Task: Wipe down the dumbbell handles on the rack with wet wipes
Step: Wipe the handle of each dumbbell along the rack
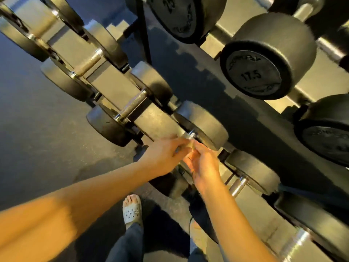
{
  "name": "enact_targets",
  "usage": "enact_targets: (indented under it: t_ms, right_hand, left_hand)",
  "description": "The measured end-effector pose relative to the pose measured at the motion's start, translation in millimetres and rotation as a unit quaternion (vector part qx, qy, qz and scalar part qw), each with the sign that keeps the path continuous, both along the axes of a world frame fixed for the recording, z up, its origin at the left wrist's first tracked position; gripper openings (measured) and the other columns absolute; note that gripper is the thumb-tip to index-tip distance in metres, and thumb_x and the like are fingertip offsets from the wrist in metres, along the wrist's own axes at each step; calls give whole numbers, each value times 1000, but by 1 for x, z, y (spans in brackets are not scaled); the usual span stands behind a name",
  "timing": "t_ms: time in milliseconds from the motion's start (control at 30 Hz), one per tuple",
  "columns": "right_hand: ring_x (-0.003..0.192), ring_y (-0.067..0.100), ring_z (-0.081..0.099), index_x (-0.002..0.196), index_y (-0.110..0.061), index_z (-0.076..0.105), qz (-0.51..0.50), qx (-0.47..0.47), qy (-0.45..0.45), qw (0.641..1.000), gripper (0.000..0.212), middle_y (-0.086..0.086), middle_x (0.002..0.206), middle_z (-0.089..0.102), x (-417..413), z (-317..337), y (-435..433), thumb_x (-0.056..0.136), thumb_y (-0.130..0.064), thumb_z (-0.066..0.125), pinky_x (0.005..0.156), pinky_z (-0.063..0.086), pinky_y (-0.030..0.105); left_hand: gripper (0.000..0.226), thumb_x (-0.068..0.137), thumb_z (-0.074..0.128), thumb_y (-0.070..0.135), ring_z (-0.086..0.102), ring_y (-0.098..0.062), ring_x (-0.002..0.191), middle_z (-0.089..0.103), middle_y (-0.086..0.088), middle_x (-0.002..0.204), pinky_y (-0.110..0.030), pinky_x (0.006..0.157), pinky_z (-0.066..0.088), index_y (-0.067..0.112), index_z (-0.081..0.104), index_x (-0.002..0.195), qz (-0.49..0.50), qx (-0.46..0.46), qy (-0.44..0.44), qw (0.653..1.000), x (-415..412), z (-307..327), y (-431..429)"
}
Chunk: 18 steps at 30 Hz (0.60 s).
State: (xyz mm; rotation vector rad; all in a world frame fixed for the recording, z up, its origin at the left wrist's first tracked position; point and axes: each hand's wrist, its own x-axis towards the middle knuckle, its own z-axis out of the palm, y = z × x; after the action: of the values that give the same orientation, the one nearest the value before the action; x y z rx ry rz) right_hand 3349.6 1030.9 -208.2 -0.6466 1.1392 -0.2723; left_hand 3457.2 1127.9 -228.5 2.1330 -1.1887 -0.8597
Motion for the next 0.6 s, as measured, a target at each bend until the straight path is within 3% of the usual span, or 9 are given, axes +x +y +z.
enact_targets:
  t_ms: [100, 167, 267, 333, 367, 433, 467, 533, 600]
  right_hand:
    - [95, 23, 69, 112, -6, 73, 71, -60, 45, 995, 22, 11, 104, 76, 8, 13, 2, 102, -14, 55, 89, 59, 39]
    - [93, 16, 70, 105, -15, 74, 187, -206, 132, 951, 18, 1, 95, 77, 8, 23, -3, 100, -12, 57, 88, 60, 36]
    - [82, 7, 65, 96, -23, 71, 281, -528, 251, 761, 17, -9, 86, 69, 10, 42, -20, 100, -14, 57, 75, 54, 29]
    - [88, 8, 62, 105, -19, 69, 257, -645, 271, 666, 16, -6, 96, 66, 19, 44, -42, 100, -16, 54, 76, 51, 28]
    - [95, 11, 61, 112, -16, 68, 254, -674, 270, 639, 18, -3, 103, 65, 28, 42, -54, 101, -17, 53, 81, 51, 29]
    - [101, 14, 60, 116, -17, 67, 279, -667, 267, 637, 22, 0, 108, 64, 51, 27, -70, 103, -24, 51, 87, 52, 32]
    - [96, 15, 61, 108, -20, 67, 296, -648, 284, 642, 23, -1, 103, 64, 60, 17, -73, 104, -29, 47, 83, 53, 35]
    - [80, 17, 59, 92, -22, 65, 300, -662, 341, 596, 31, -3, 87, 62, 70, -2, -73, 104, -37, 41, 67, 54, 40]
    - [73, 18, 58, 89, -21, 64, 278, -686, 365, 565, 34, -3, 81, 61, 71, -9, -72, 102, -39, 39, 59, 52, 39]
  left_hand:
    - [13, 101, 58, 27, 65, -11, 82, 69, 6, 90, -29, 72, 50, 26, 70, 99, 111, -4, 120, 986, 12, -2, -15]
    - [17, 97, 62, 15, 65, -14, 76, 69, 3, 80, -24, 66, 46, 23, 69, 84, 190, 6, 195, 962, 20, 0, -24]
    - [17, 94, 59, 10, 69, -23, 82, 71, -6, 82, -34, 72, 56, 15, 72, 84, 288, 8, 246, 925, 28, -10, -45]
    - [15, 92, 61, 15, 70, -25, 86, 72, -7, 84, -41, 81, 59, 15, 72, 83, 309, 21, 269, 912, 29, -18, -59]
    - [14, 90, 62, 19, 70, -26, 85, 72, -6, 82, -42, 83, 59, 16, 71, 79, 306, 28, 278, 910, 30, -21, -66]
    - [21, 91, 60, 18, 63, -23, 84, 65, 1, 77, -36, 82, 54, 21, 63, 71, 291, 38, 277, 915, 29, -30, -75]
    - [25, 95, 58, 15, 59, -22, 85, 63, 0, 80, -33, 80, 49, 23, 60, 71, 270, 57, 266, 924, 29, -39, -79]
    - [24, 99, 53, 18, 61, -28, 90, 66, -10, 94, -34, 85, 51, 20, 63, 78, 229, 103, 277, 928, 30, -52, -85]
    - [20, 101, 49, 23, 70, -32, 92, 71, -16, 98, -42, 83, 58, 21, 63, 86, 245, 131, 375, 884, 32, -66, -87]
